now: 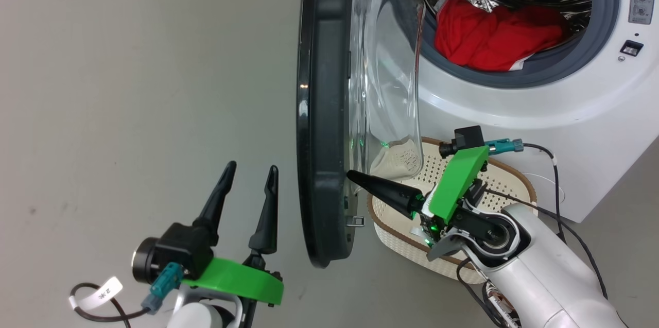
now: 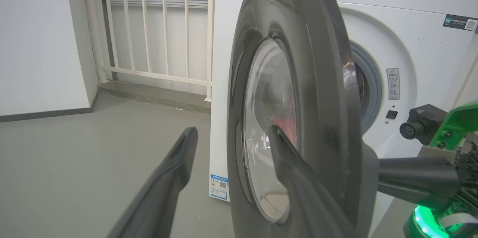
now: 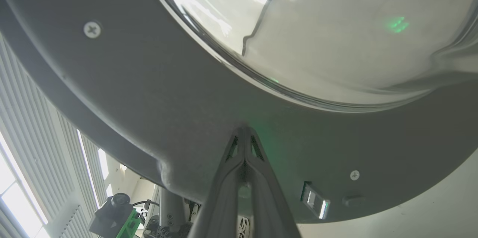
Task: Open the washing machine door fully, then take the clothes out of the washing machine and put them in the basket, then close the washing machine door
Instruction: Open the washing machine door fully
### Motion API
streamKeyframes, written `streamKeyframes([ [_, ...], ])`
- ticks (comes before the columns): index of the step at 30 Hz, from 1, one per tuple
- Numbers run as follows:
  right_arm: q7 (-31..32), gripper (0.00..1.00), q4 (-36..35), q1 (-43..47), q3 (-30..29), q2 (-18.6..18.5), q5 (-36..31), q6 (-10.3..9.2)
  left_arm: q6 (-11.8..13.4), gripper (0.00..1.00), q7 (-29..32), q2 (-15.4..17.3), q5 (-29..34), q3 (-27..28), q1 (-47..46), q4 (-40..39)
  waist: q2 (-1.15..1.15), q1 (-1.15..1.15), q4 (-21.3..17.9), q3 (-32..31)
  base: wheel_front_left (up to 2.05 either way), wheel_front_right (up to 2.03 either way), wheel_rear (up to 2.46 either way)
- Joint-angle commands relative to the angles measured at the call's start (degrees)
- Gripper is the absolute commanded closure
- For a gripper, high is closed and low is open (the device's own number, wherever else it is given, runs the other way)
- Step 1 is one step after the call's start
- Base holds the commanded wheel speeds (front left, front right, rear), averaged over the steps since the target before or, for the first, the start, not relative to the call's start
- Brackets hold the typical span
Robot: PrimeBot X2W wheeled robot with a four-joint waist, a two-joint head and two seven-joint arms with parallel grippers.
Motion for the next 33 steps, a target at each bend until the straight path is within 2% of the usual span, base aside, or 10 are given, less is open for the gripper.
streamKeyframes([
  [1, -0.42, 1.0, -1.29, -2.38, 1.42, 1.24, 0.94, 0.44, 0.59, 0.0, -0.45, 0.96, -0.15, 2.11, -0.12, -1.67, 0.0, 0.0, 0.04, 0.08, 0.0, 0.0, 0.0],
  [13, -2.28, 1.0, -0.85, -3.26, 4.17, -0.26, 1.9, 0.44, 0.73, 0.0, -0.45, 0.96, -0.32, 2.51, 0.2, -1.71, 0.0, 0.0, 0.07, -0.01, 0.0, 0.0, 0.0],
  [18, -6.78, 0.98, -1.72, -3.44, 6.56, -2.54, -2.68, 0.44, 0.63, 0.0, -0.45, 0.96, -0.03, 2.74, 0.55, -2.05, 0.0, 0.0, -0.01, -0.35, 0.0, 0.0, 0.0],
  [19, -7.87, 0.76, -2.13, -3.4, 6.94, -3.0, -3.91, 0.44, 0.59, 0.0, -0.45, 0.96, 0.0, 2.76, 0.7, -2.13, 0.0, 0.0, -0.01, -0.36, 0.0, 0.0, 0.0],
  [21, -10.62, 0.51, -3.1, -3.31, 7.83, -4.23, -7.31, 0.44, 0.53, 0.0, -0.45, 0.96, 0.04, 2.79, 1.03, -2.32, 0.0, 0.0, -0.01, -0.36, 0.0, 0.0, 0.0],
  [22, -12.22, 0.0, -3.65, -3.07, 8.17, -4.75, -9.07, 0.44, 0.51, 0.0, -0.45, 0.96, 0.05, 2.86, 1.23, -2.4, 0.0, 0.0, -0.02, -0.51, 0.0, 0.0, 0.0],
  [33, -28.97, 0.0, -7.73, 3.63, 9.25, -8.65, -29.41, 0.44, 0.62, 0.0, -0.45, 0.96, 1.65, 5.14, 5.12, -7.23, 0.0, 0.0, -0.16, -1.51, 0.0, 0.0, 0.0],
])
